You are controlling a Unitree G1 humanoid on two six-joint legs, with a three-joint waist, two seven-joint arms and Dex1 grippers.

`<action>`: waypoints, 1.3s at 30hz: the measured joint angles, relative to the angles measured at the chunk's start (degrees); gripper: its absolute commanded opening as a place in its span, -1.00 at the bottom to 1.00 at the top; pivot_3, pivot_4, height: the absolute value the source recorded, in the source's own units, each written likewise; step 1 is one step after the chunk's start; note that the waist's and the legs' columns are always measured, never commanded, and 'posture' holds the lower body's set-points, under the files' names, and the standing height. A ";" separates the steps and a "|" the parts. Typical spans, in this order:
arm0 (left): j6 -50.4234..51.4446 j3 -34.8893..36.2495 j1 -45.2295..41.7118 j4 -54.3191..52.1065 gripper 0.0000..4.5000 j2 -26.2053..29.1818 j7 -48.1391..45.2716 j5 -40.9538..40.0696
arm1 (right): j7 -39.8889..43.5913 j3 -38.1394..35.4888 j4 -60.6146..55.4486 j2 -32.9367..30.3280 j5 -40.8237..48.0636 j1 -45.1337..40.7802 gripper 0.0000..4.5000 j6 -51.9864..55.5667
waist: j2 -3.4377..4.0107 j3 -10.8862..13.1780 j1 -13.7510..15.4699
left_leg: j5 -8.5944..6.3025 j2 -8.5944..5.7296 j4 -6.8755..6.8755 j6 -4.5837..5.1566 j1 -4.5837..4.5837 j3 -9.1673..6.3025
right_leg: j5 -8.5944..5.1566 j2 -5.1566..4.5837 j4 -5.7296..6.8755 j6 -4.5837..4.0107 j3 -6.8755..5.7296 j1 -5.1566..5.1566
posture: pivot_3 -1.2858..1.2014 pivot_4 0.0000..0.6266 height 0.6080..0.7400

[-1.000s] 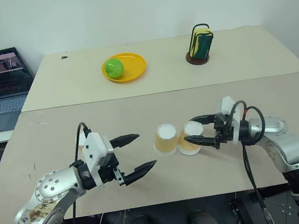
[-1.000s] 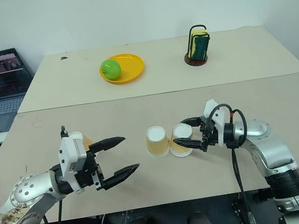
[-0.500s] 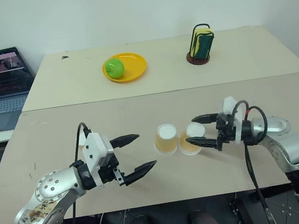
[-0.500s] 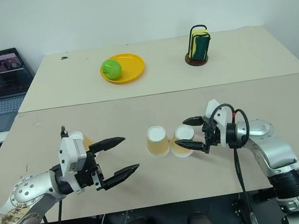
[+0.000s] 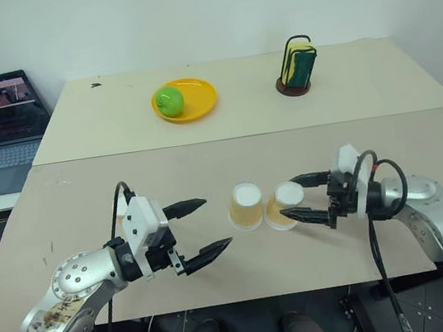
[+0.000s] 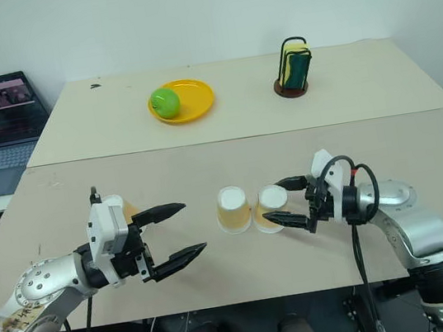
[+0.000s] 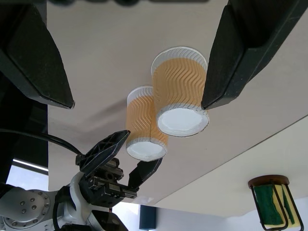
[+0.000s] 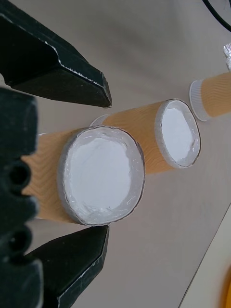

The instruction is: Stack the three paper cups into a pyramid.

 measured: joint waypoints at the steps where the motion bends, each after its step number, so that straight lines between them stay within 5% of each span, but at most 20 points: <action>1: 0.00 0.00 0.00 0.00 1.00 0.00 -0.02 0.00 | -0.11 -0.05 -0.03 0.00 0.14 0.00 0.98 0.02 | 0.00 0.00 0.00 | 0.00 0.00 0.00 0.00 0.00 0.00 | 0.00 0.00 0.00 0.00 0.00 0.00 | 0.03 -0.52 0.93; 33: 0.15 0.10 -0.35 0.03 1.00 -0.10 -0.43 -0.50 | -0.50 -5.73 5.62 -7.03 -3.78 7.23 0.98 -2.57 | 0.00 0.00 0.47 | 0.00 -0.01 0.05 0.00 0.01 0.02 | 0.00 0.04 -0.01 0.00 0.00 0.03 | 0.03 -0.52 0.93; 39: 0.27 0.08 -0.74 0.02 1.00 -0.09 -0.14 -1.30 | -3.95 -4.47 7.20 -3.98 -5.84 6.57 0.98 -2.99 | 0.00 0.00 0.06 | 0.00 0.03 0.04 0.00 0.02 0.02 | 0.00 0.11 0.02 0.00 0.04 0.01 | 0.03 -0.52 0.93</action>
